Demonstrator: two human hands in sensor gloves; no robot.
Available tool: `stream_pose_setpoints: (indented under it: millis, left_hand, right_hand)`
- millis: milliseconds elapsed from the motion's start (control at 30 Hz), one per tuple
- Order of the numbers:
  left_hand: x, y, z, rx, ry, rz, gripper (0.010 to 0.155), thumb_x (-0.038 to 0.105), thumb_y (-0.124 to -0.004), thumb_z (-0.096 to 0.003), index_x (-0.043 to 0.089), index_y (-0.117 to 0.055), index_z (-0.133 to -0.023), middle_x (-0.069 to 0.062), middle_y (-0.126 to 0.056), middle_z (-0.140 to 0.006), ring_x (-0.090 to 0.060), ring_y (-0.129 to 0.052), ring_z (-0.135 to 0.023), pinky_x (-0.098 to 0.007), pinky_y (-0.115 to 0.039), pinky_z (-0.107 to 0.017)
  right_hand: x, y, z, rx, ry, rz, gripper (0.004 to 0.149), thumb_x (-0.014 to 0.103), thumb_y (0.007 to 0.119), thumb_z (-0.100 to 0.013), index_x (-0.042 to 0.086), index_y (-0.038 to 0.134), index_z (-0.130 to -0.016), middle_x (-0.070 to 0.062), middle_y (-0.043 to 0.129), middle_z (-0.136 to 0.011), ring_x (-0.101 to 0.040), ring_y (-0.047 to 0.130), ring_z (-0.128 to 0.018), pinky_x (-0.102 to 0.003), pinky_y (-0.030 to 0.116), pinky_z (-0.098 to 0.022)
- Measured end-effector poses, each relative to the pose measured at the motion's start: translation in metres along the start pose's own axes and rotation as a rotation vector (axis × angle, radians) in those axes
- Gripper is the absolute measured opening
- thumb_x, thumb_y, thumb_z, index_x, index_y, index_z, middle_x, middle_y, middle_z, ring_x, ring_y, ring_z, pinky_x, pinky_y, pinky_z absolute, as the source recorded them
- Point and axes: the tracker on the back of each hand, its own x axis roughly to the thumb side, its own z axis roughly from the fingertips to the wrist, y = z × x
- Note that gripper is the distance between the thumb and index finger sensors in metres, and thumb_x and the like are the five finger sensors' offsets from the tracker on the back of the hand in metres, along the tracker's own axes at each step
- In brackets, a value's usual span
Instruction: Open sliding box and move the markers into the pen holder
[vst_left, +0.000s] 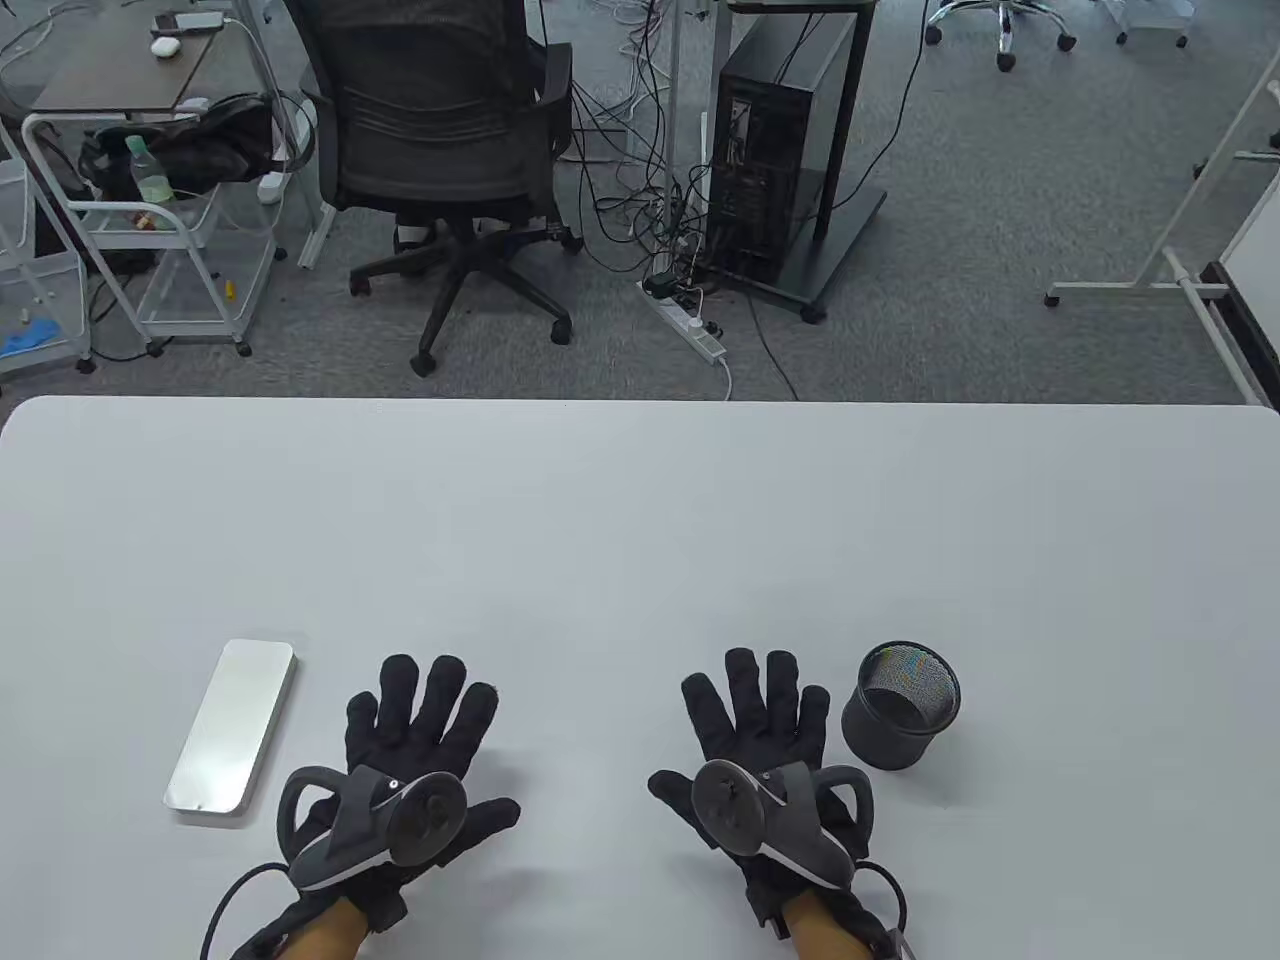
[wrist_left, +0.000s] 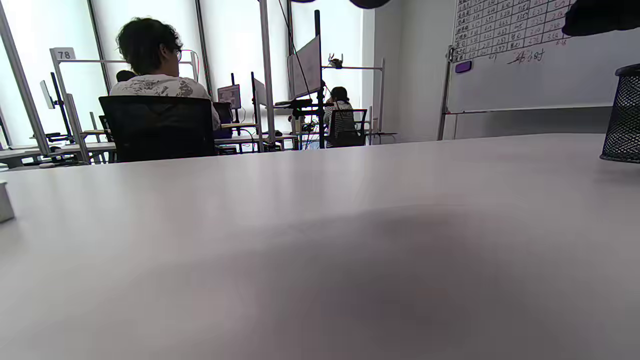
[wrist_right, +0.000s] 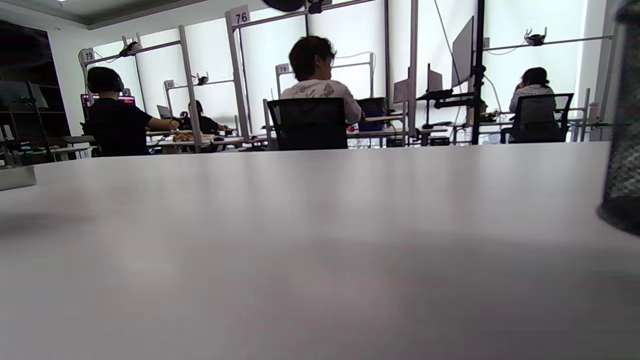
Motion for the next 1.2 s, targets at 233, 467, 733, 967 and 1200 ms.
stream_pose_setpoints:
  millis: [233, 467, 733, 967, 1200]
  left_hand:
    - [-0.003, 0.000, 0.000, 0.003, 0.006, 0.024, 0.100, 0.086, -0.045, -0.0429, 0.027, -0.019, -0.119, -0.012, -0.013, -0.130, -0.053, -0.016, -0.116, -0.074, -0.031, -0.077]
    - [-0.008, -0.002, -0.001, 0.001, 0.013, 0.059, 0.099, 0.085, -0.046, -0.0431, 0.027, -0.021, -0.119, -0.012, -0.014, -0.130, -0.053, -0.017, -0.116, -0.073, -0.031, -0.077]
    - [-0.011, -0.005, -0.003, -0.013, 0.028, 0.063, 0.099, 0.085, -0.046, -0.0432, 0.027, -0.021, -0.119, -0.012, -0.014, -0.130, -0.053, -0.017, -0.116, -0.073, -0.032, -0.078]
    - [-0.018, -0.005, -0.005, -0.014, 0.069, 0.067, 0.099, 0.085, -0.048, -0.0432, 0.027, -0.022, -0.119, -0.012, -0.015, -0.130, -0.052, -0.018, -0.116, -0.073, -0.032, -0.078]
    - [-0.038, 0.007, -0.010, 0.021, 0.175, 0.106, 0.102, 0.086, -0.051, -0.0426, 0.026, -0.020, -0.119, -0.012, -0.016, -0.130, -0.052, -0.018, -0.117, -0.073, -0.032, -0.078]
  right_hand:
    - [0.001, 0.001, 0.000, 0.004, 0.004, 0.006, 0.087, 0.068, 0.049, -0.043, 0.019, 0.032, -0.113, -0.024, 0.016, -0.120, -0.056, 0.010, -0.104, -0.075, 0.020, -0.071]
    - [-0.002, 0.001, -0.002, 0.006, 0.014, -0.016, 0.087, 0.068, 0.050, -0.044, 0.019, 0.032, -0.113, -0.024, 0.017, -0.120, -0.056, 0.011, -0.104, -0.075, 0.020, -0.071]
    - [-0.001, 0.003, -0.004, 0.016, 0.011, -0.010, 0.087, 0.067, 0.051, -0.044, 0.019, 0.032, -0.113, -0.025, 0.017, -0.120, -0.055, 0.011, -0.105, -0.075, 0.021, -0.071]
    - [0.000, 0.000, -0.002, -0.005, 0.007, -0.002, 0.087, 0.067, 0.051, -0.044, 0.018, 0.032, -0.113, -0.025, 0.017, -0.120, -0.055, 0.012, -0.105, -0.075, 0.022, -0.071]
    - [0.002, 0.001, -0.004, -0.004, 0.003, -0.008, 0.087, 0.067, 0.052, -0.044, 0.018, 0.032, -0.113, -0.025, 0.017, -0.120, -0.056, 0.012, -0.105, -0.075, 0.022, -0.071]
